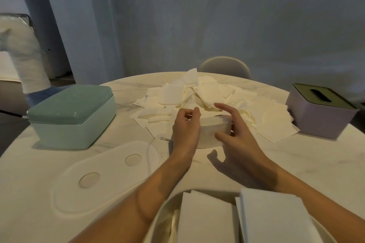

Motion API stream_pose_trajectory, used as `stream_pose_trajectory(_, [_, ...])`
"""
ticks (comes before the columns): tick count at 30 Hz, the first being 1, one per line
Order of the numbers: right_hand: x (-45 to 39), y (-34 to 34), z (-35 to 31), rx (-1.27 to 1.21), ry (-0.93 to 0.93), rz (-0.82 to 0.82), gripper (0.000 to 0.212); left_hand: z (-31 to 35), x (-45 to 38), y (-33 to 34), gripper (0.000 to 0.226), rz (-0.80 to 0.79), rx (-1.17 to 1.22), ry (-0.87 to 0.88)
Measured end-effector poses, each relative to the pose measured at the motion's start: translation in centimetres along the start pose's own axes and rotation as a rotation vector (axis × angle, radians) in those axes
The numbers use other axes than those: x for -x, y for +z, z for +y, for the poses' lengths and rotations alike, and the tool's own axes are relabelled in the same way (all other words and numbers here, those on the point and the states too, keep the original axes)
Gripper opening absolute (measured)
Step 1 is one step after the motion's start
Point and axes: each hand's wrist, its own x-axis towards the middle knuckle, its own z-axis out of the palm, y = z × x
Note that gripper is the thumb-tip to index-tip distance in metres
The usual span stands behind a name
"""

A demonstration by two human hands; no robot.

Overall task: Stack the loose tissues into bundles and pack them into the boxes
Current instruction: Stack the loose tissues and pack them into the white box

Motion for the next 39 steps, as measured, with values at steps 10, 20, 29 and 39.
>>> stream_pose_trajectory(10, [-0.4,-1.5,0.3,0.419,-0.202,-0.084,0.055,1.1,1.4,-1.4,0.037,-0.236,-0.04,0.081])
stream_pose_trajectory(20, [-1.6,-4.3,-1.9,0.547,-0.269,-0.131,0.042,1.2,0.3,-4.2,0.03,-0.412,-0.349,0.307])
stream_pose_trajectory(29, [-0.8,-3.9,-5.5,0.514,-0.349,-0.187,0.036,2.3,-0.1,-5.3,0.102,-1.154,0.526,-0.608])
stream_pose_trajectory(39, [-0.7,-3.9,-5.2,0.749,-0.488,-0.25,0.022,3.2,2.3,-3.9,0.063,-1.012,0.337,-0.431])
